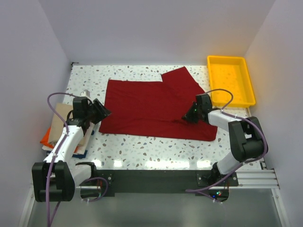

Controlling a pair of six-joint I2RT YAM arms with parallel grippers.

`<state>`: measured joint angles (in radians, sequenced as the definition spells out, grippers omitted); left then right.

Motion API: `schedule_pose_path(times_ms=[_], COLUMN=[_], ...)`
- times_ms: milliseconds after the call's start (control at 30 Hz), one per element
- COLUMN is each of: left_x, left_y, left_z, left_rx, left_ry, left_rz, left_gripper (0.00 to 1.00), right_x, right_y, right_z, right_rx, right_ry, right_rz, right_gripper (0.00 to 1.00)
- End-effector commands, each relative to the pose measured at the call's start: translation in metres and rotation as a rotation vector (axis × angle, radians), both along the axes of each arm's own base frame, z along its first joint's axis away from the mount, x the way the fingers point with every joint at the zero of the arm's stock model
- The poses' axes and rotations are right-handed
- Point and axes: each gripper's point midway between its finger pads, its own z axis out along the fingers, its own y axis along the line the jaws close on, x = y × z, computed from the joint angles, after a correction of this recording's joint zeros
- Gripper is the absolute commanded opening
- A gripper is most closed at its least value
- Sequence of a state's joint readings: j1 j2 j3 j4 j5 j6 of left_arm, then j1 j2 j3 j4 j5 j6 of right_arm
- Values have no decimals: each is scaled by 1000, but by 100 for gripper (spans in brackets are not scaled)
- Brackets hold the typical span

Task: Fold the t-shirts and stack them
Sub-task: Fold the tshirt

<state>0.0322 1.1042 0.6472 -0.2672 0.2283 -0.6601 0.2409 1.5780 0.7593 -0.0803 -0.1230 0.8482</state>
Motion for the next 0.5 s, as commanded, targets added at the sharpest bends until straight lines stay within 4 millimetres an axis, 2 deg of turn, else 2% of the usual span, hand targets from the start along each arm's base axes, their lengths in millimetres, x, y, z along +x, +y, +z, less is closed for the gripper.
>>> schedule_pose_path(times_ms=[0,267,467], left_x=[10,11,10], left_y=[-2,-2,-2], left_z=[14,14,12], left_rx=[12,12,15], left_ry=[-62,-63,-59], left_rz=[-29,-32,-32], left_gripper=[52,52,52], right_x=[24,44,58], right_y=[8,18,25], right_z=[13,15,18], right_rx=[11,-1,-12], right_ry=[-59,-62,-74], right_rz=[4,25,55], right_gripper=[6,8,17])
